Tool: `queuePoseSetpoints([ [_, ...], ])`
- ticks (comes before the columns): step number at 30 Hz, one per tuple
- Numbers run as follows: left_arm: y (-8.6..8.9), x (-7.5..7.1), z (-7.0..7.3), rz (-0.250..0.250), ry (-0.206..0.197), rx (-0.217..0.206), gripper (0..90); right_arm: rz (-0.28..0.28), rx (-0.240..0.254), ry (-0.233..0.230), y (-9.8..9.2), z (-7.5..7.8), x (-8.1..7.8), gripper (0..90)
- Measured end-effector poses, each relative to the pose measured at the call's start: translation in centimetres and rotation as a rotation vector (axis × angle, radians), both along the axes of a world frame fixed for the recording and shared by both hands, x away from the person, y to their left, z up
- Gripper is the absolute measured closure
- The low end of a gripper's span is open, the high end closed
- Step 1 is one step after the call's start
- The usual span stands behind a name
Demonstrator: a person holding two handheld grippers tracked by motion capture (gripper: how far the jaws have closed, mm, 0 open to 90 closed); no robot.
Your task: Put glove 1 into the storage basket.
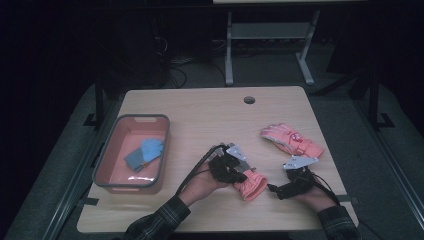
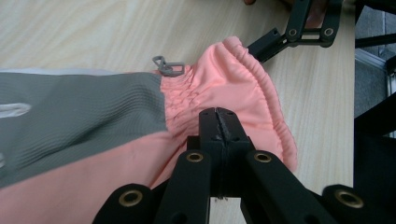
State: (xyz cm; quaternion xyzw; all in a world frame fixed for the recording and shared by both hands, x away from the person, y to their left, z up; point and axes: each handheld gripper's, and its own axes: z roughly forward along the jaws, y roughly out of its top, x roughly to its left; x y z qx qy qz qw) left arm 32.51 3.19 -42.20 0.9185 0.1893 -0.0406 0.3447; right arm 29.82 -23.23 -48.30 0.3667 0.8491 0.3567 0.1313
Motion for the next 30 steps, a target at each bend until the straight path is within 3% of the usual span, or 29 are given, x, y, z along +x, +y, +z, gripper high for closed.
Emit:
queuePoseSetpoints([
  [7,2.1,-0.1,0.5,0.035,-0.021,-0.004,89.7,0.000,0.000,0.001,0.0,0.0,0.0,1.0],
  [13,5.4,-0.5,0.3,0.091,-0.028,0.017,89.7,0.000,-0.001,0.000,0.0,0.0,0.0,1.0],
  [20,8.1,-1.4,-1.1,0.138,-0.043,0.047,89.6,0.000,-0.001,0.000,0.0,0.0,0.0,1.0],
  [21,8.8,-1.8,-1.8,0.167,-0.052,0.055,89.7,0.000,-0.001,0.000,0.0,0.0,0.0,1.0],
  [25,9.9,-2.3,-3.0,0.199,-0.060,0.059,88.8,-0.001,-0.001,0.000,0.0,0.0,0.0,0.9],
  [30,10.4,-2.7,-3.6,0.202,-0.081,0.058,78.3,-0.001,-0.001,0.001,0.0,0.0,0.0,1.0],
])
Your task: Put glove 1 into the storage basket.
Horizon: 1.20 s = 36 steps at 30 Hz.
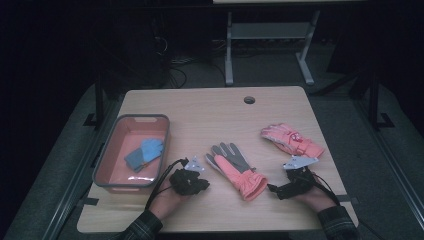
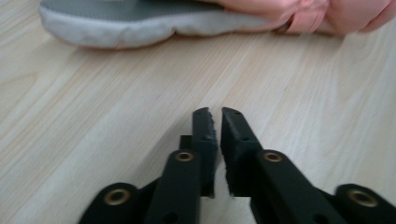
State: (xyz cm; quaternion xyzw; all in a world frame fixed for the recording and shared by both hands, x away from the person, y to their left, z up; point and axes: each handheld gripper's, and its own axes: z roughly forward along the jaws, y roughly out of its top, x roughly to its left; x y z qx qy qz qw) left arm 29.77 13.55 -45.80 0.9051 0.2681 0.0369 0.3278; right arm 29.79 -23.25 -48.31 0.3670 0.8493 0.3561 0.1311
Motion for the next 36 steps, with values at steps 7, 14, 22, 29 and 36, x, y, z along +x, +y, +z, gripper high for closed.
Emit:
queuePoseSetpoints([
  [7,0.8,-0.8,-0.8,-0.007,-0.085,-0.037,40.8,0.008,-0.001,0.001,-0.1,0.2,-0.1,6.4],
  [14,1.0,-1.2,-1.9,-0.028,-0.160,-0.072,16.4,0.011,0.003,-0.006,-0.4,1.1,0.0,18.7],
  [22,1.0,-1.2,-1.9,-0.025,-0.161,-0.071,13.9,0.009,0.041,-0.011,-0.8,2.9,1.0,26.2],
  [29,1.0,-1.2,-1.9,-0.023,-0.161,-0.073,13.9,-0.024,0.059,-0.039,-1.5,4.6,2.3,27.6],
  [36,1.1,-1.3,-1.9,-0.023,-0.159,-0.068,14.0,-0.059,0.097,-0.028,-2.8,5.7,4.2,29.3],
])
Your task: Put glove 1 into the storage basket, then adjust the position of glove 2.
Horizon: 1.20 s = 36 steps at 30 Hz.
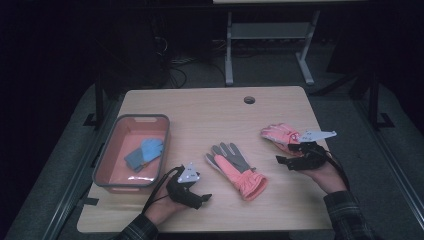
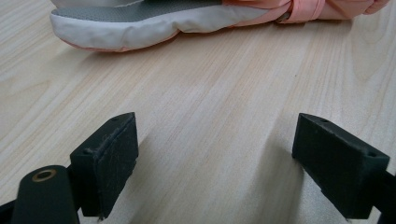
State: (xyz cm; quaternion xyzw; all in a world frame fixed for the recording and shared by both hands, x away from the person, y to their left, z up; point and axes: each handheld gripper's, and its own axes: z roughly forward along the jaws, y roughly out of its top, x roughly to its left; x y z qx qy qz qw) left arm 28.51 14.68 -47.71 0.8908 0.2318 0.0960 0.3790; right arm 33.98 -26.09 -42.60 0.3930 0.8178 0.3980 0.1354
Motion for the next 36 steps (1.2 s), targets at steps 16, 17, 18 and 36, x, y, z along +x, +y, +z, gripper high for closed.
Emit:
queuePoseSetpoints([
  [16,-0.1,0.0,-0.1,0.006,0.000,-0.009,14.0,-0.058,-0.003,0.010,-2.8,1.0,4.5,32.9],
  [17,0.0,0.0,0.0,0.005,0.000,-0.008,14.0,-0.059,-0.008,0.021,-2.9,1.0,4.7,32.4],
  [18,0.0,0.0,0.0,0.004,0.000,-0.007,14.0,-0.054,-0.028,0.019,-3.0,0.9,4.9,31.7],
  [36,0.0,0.0,0.0,0.004,0.000,-0.007,14.0,0.005,-0.088,0.128,-5.0,-1.9,7.7,25.3],
])
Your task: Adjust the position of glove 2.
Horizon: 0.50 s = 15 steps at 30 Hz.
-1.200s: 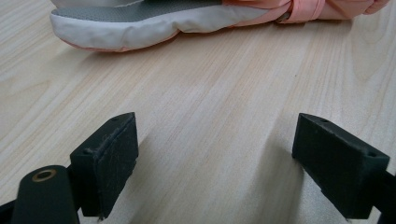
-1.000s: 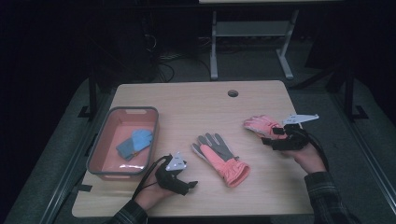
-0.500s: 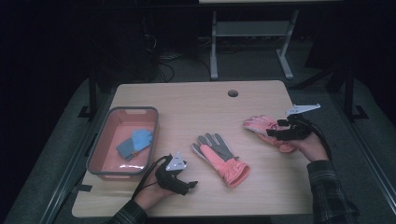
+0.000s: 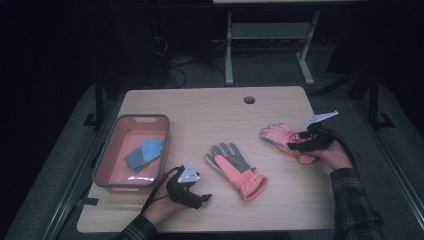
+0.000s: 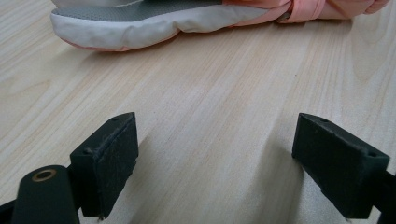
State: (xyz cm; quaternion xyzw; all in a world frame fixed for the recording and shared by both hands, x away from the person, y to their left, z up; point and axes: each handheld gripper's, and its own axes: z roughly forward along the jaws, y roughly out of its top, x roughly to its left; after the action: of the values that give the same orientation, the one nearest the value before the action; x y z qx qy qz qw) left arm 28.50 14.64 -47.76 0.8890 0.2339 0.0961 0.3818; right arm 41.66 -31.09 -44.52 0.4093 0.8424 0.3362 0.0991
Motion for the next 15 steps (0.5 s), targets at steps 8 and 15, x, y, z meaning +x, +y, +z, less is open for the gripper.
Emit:
queuePoseSetpoints([
  [8,0.00,0.00,0.00,0.000,0.000,0.000,13.9,0.040,-0.028,0.007,0.21,-1.00,-0.15,46.7],
  [15,-0.03,0.04,0.00,-0.001,0.000,0.000,14.0,0.020,-0.039,-0.051,0.28,-0.63,-0.90,74.2],
])
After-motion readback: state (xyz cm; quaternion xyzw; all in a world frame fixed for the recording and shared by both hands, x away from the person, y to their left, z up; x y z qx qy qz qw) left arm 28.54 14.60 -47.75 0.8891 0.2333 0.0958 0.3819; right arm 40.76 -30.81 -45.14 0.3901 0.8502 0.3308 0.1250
